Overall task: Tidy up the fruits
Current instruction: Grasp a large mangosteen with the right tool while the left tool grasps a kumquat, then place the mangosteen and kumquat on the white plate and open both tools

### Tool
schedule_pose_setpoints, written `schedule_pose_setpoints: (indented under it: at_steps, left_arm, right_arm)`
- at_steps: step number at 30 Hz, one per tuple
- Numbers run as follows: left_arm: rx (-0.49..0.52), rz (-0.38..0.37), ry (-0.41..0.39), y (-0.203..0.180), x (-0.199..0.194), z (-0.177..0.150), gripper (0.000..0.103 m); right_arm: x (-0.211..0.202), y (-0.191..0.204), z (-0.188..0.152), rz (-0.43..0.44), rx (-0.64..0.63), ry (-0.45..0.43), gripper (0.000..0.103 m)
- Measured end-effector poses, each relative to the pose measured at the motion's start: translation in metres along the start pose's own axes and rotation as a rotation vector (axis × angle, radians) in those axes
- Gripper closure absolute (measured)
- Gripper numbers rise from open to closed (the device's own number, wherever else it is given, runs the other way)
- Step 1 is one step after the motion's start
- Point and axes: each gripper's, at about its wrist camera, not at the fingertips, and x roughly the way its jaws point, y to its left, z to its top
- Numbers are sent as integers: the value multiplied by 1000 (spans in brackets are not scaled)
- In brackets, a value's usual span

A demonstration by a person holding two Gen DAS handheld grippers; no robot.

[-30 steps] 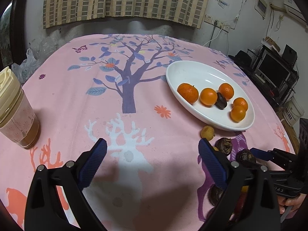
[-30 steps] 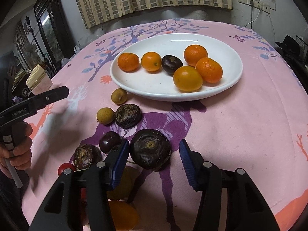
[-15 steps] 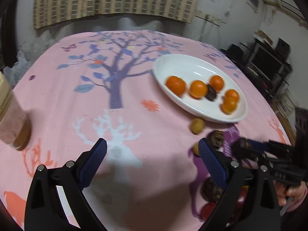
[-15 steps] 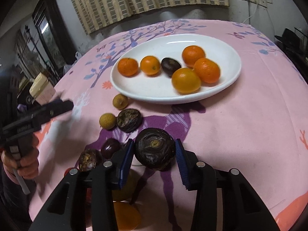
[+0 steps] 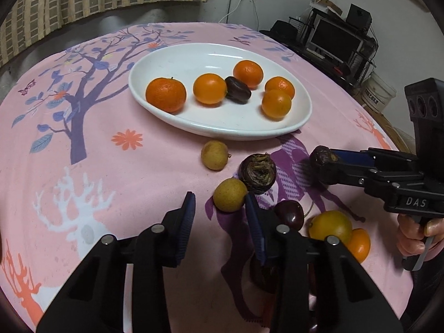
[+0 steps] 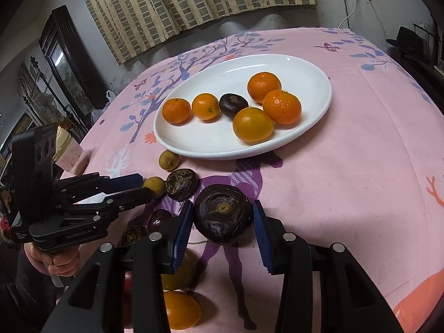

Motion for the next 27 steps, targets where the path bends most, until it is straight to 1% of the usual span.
schedule_pose_setpoints:
  at_steps: [6,9,10,16,17,19,20,22,24,26,27]
  left_arm:
    - [43,8,17,-7,9,1,68]
    - [67,20,20,-12,12,1,73]
    - [73,24,21,-13,12,1,76]
    - [55,20,20,-11,9,-2,77]
    - [46,18,19,-10,7,-1,77]
    - [30,8,-8,-9,-3,2,77]
    - [21,-1,-28,-8,-9,5,77]
    - [0,-25,-71,-6,-21,15,77]
    - [-22,-40,-118,-5,-28,32,77]
    - [-41,-37,-155,-4,-27,51,77]
    - [-53,-36,-166,-3,-23,61,77]
  right_arm:
    - [1,-1,1,3,1,0,59]
    - [1,-1,1,0,2,-2,59]
    - [1,-1,1,-1,2,-2,59]
    - [0,0,1,-2,-7,-4,59]
    - [1,1,1,1,-12,-5,59]
    - [-3,5,0,31,-35,-20,59]
    - [-6,9,0,48,-52,-34,59]
    - [-14,15,3,80,-71,-88,59]
    - [-23,15,12,92,-57,-157,59]
    - [-29,12,22,88,-26,-221,59]
    - [-29,10,32,64,-9,-255,59]
